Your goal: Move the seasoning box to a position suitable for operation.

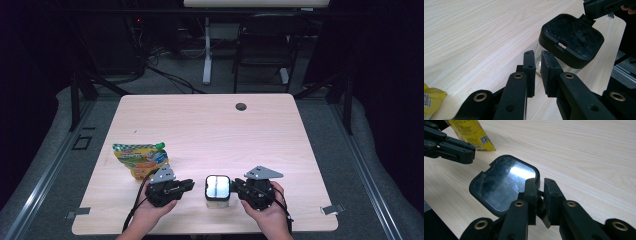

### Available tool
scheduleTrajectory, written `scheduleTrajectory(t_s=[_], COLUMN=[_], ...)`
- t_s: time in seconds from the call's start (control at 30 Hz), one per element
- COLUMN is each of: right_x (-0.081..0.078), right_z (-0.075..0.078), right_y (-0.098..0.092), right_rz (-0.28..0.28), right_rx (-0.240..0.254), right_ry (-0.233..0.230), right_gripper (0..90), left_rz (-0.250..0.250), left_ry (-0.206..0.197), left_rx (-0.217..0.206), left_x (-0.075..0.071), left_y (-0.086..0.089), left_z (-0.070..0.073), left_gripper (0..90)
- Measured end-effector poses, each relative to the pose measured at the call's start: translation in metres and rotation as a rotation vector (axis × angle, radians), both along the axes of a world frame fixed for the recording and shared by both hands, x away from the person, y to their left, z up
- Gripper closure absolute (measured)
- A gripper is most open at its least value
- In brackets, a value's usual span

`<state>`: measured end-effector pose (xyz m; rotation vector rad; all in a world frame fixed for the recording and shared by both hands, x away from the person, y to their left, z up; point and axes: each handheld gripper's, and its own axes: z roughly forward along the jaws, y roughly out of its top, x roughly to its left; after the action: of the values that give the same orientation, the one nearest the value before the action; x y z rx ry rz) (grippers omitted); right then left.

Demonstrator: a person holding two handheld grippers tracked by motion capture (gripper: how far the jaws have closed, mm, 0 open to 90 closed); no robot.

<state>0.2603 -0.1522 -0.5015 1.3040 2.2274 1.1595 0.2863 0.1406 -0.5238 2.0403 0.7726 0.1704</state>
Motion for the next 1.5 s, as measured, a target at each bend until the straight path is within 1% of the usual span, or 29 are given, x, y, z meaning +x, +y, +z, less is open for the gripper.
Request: scheduleTrajectory(t_s=[0.13,0.17,0.2,0.27,0.3,0.33,0.57,0.67,0.83,0.9,1.13,1.5], right_x=[-0.001,-0.001,-0.001,-0.001,-0.001,-0.002,-0.003,-0.003,-0.003,-0.003,-0.003,-0.003], right_z=[0.0,0.0,0.0,0.0,0.0,-0.001,-0.001,-0.002,-0.002,-0.003,-0.003,-0.004], right_y=[0.0,0.0,0.0,0.0,0.0,0.001,0.0,0.0,0.0,-0.001,-0.002,-0.002], right_rz=[-0.004,-0.001,0.0,0.004,0.011,0.005,0.01,0.012,0.011,0.005,0.002,0.004], right_rx=[0.002,0.001,0.009,0.011,-0.002,0.003,0.0,0.002,0.001,0.014,0.027,0.036], right_ry=[0.001,0.002,0.005,0.004,-0.002,-0.013,-0.019,-0.02,-0.025,-0.021,-0.016,-0.016], right_gripper=[81.6,82.2,85.2,85.6,85.6,85.6,85.7,85.7,85.7,85.6,85.5,85.5], left_rz=[-0.013,-0.017,-0.024,-0.033,-0.037,-0.041,-0.07,-0.086,-0.106,-0.108,-0.117,-0.114], left_ry=[0.006,0.009,0.012,0.017,0.017,0.021,0.021,0.028,0.027,0.026,0.026,0.029], left_rx=[-0.002,0.0,0.001,0.006,0.004,0.004,0.016,0.022,0.028,0.028,0.04,0.028], left_x=[0.0,0.0,-0.001,-0.002,-0.002,-0.002,-0.006,-0.008,-0.01,-0.01,-0.011,-0.012], left_y=[-0.003,-0.004,-0.005,-0.007,-0.009,-0.01,-0.018,-0.02,-0.024,-0.025,-0.027,-0.026], left_z=[-0.001,-0.002,-0.002,-0.003,-0.004,-0.004,-0.006,-0.007,-0.008,-0.008,-0.009,-0.008], left_gripper=[85.1,85.1,85.8,86.1,86.3,86.8,89.7,90.0,90.0,90.0,90.0,90.0])
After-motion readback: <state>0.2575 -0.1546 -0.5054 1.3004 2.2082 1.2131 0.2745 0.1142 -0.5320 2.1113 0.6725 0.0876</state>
